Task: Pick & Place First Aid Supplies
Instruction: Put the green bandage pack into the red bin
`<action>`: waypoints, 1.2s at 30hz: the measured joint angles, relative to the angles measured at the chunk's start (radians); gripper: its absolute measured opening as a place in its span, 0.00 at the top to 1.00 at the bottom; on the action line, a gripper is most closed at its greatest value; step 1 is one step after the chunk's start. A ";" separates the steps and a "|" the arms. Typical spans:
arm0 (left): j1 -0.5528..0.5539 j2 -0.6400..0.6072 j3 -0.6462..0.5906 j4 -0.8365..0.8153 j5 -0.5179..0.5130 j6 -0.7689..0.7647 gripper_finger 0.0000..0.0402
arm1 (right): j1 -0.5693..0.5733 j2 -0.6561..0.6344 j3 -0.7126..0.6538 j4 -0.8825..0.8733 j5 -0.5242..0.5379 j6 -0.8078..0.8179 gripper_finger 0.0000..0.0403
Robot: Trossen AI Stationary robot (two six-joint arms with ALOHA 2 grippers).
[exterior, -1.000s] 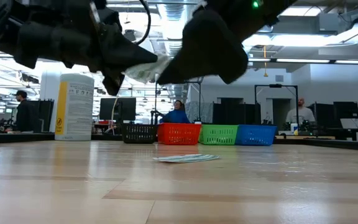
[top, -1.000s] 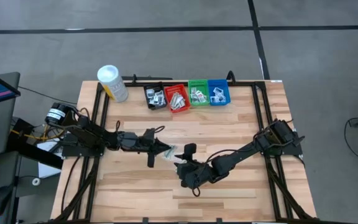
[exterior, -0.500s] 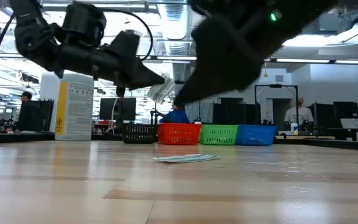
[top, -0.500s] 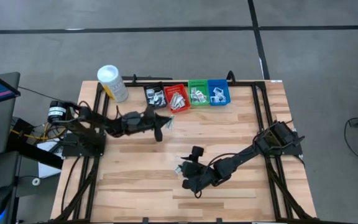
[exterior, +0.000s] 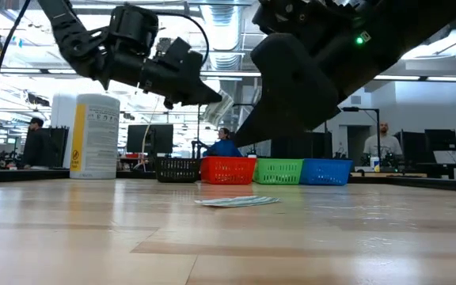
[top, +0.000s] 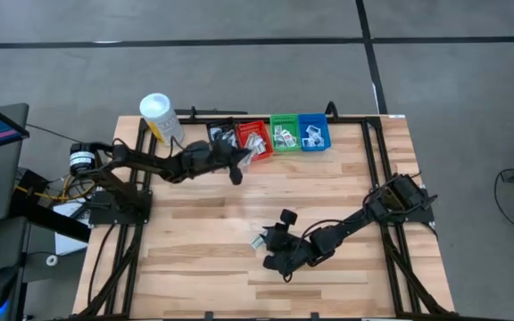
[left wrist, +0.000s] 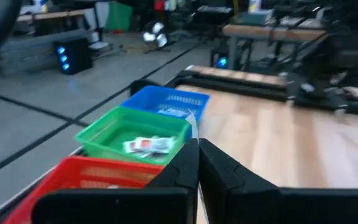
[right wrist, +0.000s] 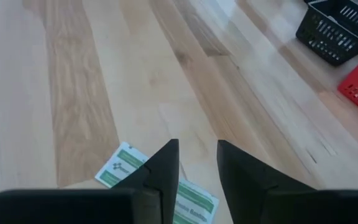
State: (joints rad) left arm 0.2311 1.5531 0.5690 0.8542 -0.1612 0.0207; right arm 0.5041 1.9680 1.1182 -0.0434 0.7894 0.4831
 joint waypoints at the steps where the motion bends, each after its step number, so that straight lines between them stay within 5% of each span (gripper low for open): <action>1: 0.015 0.000 0.014 -0.027 0.000 0.002 0.98 | 0.000 0.000 0.000 0.000 0.001 0.000 0.74; 13: 0.175 0.019 0.078 -0.074 0.081 0.077 0.95 | -0.003 0.000 0.000 0.022 -0.002 -0.003 0.74; 26: 0.188 0.186 0.153 -0.095 0.143 0.071 0.77 | -0.001 0.000 0.000 0.029 -0.070 -0.004 0.74; 36: 0.162 -0.001 0.056 -0.134 0.136 0.054 0.77 | 0.021 0.000 0.000 -0.019 -0.086 -0.022 0.74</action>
State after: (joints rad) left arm 0.3927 1.5520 0.6247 0.7206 -0.0251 0.0749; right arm 0.5252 1.9682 1.1183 -0.0621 0.7033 0.4615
